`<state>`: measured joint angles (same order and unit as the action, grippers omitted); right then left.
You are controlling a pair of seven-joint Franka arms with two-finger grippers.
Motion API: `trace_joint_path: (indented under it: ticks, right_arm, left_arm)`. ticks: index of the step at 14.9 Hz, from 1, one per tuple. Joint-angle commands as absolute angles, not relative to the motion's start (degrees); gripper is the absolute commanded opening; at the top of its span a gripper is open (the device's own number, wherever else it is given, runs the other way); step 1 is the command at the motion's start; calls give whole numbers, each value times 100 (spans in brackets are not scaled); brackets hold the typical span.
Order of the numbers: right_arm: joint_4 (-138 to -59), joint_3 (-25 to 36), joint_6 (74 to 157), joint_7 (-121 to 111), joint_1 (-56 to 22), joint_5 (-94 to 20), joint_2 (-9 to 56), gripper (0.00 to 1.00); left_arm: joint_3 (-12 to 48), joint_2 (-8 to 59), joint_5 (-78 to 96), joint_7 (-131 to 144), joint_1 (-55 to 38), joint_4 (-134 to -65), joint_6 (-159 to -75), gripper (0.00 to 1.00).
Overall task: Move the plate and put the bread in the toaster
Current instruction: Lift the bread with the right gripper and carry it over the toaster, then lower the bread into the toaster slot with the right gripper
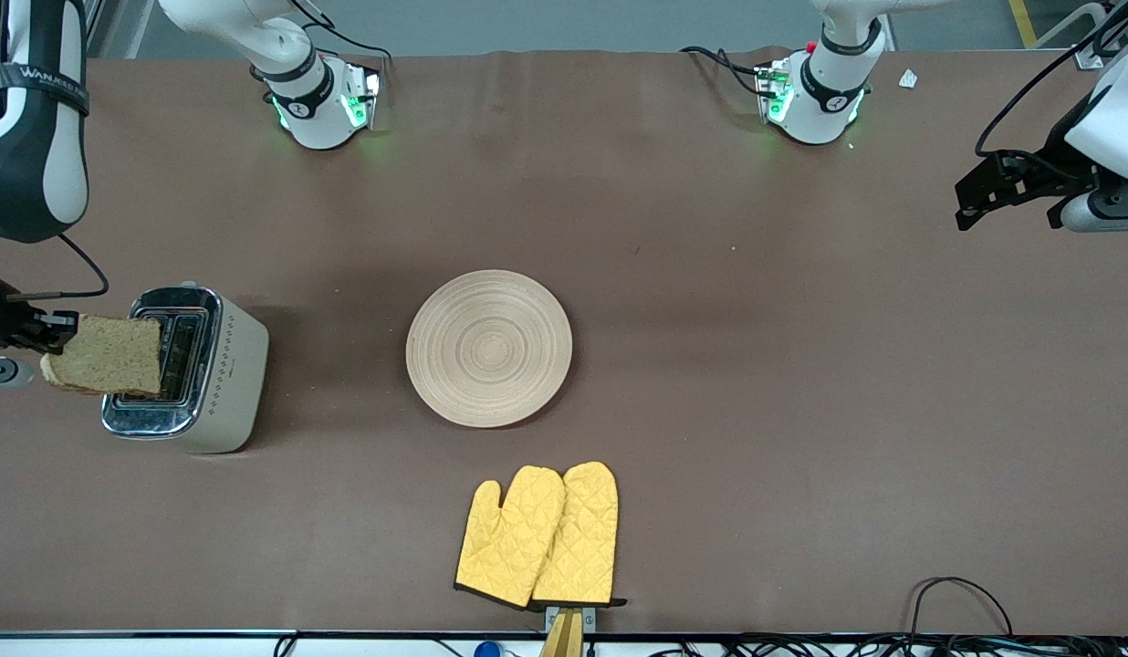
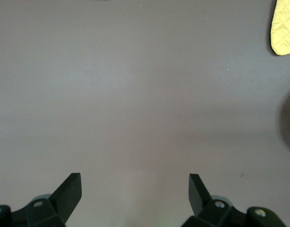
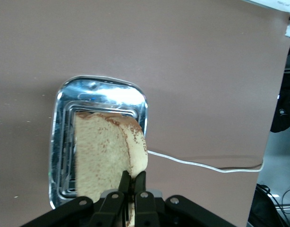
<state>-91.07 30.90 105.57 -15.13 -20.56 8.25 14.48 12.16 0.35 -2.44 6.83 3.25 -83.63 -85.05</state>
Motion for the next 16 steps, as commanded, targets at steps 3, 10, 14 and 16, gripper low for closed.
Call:
trace_joint_path:
  ticks: [3,10,14,16]
  right_arm:
    - [-9088,3050,10565,-1468,-1934,967,1538,2]
    - [-9149,3041,10459,-959,-1995,905,1635,1]
    - [-9237,3023,10512,-791,-2048,897,1713,1]
    - [-9246,3015,10521,-791,-2048,818,1793,1]
  left_arm:
    - [1248,35,-158,589,343,-8358,-8429,100]
    - [1248,44,-88,598,325,-8350,-8385,100]
    - [1248,44,-62,598,351,-8350,-8385,100]
    - [1248,61,-62,598,343,-8350,-8385,100]
